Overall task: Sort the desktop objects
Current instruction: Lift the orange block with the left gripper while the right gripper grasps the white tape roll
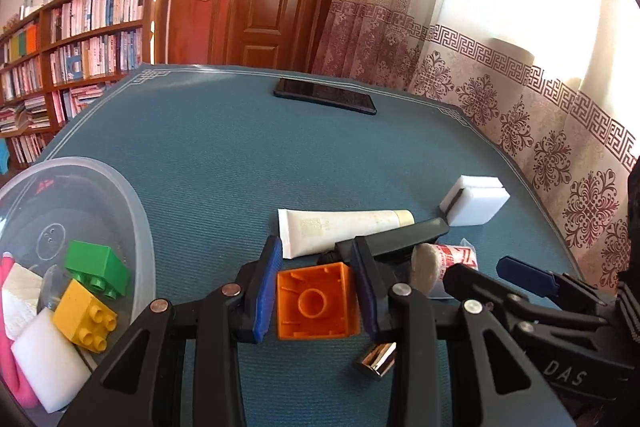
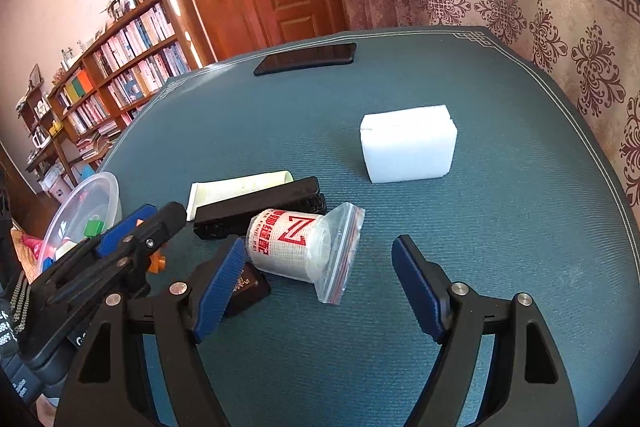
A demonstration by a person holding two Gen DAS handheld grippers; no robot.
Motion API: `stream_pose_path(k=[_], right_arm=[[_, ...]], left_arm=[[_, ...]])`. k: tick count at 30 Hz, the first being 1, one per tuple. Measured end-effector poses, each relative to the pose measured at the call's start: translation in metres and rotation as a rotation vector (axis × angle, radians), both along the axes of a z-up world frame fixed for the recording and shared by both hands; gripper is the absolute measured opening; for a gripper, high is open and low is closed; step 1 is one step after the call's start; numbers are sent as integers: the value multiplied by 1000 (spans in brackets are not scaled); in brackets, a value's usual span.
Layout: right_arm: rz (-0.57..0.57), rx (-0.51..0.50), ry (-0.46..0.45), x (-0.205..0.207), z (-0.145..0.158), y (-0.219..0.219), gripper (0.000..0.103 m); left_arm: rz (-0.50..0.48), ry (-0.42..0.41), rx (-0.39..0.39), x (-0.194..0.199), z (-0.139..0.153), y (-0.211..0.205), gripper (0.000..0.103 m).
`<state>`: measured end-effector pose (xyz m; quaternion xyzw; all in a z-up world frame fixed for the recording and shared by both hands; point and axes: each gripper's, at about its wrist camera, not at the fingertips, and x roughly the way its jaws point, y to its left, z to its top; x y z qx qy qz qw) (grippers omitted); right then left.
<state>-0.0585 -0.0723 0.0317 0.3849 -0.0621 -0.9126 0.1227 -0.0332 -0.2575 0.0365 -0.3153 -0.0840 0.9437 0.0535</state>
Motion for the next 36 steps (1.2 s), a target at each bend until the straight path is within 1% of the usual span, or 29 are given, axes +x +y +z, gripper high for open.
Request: stream_pose_path(k=[5, 11, 12, 13, 14, 15, 16, 19, 25, 31, 36], right_arm=[[12, 27, 5, -5, -4, -6, 80], [19, 44, -10, -13, -11, -13, 78], [20, 49, -13, -14, -13, -15, 75], [21, 55, -18, -15, -15, -16, 69], [24, 52, -20, -17, -16, -17, 67], [23, 52, -20, -17, -16, -17, 62], [21, 60, -20, -18, -16, -18, 53], [17, 65, -18, -16, -16, -18, 52], [-11, 45, -25, -11, -14, -12, 52], [-29, 38, -6, -2, -5, -7, 52], [-44, 32, 8, 7, 3, -2, 52]], left_arm=[[57, 50, 0, 6, 8, -9, 39], [93, 62, 18, 8, 7, -16, 39], [89, 59, 18, 7, 7, -15, 39], [83, 57, 16, 7, 6, -14, 39], [79, 54, 13, 7, 5, -13, 39], [74, 52, 10, 7, 4, -11, 39], [69, 50, 8, 7, 4, -10, 39], [62, 50, 6, 7, 3, -9, 39], [53, 40, 14, 6, 2, -8, 39], [45, 41, 14, 7, 3, -6, 39], [45, 37, 33, 7, 4, -10, 39]])
